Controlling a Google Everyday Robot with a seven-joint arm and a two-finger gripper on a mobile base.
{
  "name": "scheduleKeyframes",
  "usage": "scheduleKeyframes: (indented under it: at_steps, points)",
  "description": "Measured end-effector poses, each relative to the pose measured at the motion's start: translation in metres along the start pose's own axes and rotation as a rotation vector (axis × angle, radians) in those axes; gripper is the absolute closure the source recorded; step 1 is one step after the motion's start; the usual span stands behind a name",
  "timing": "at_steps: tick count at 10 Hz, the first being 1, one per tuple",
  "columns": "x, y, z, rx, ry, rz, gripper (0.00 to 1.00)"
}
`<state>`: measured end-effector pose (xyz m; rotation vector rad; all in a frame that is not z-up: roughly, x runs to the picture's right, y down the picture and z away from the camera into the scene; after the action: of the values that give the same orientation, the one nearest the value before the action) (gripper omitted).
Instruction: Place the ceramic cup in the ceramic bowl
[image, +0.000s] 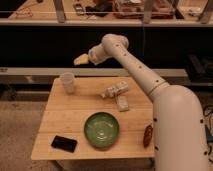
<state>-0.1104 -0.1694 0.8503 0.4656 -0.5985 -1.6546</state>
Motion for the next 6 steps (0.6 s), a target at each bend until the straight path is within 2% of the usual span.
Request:
scheduleKeyframes:
  at_steps: [1, 3, 6]
  points:
    - [0.001, 0.004, 0.012, -0.020, 0.007, 0.006, 0.20]
    - [-0.006, 0.004, 0.043, -0.048, -0.004, 0.043, 0.20]
    - [-0.016, -0.015, 0.081, -0.047, -0.042, 0.092, 0.20]
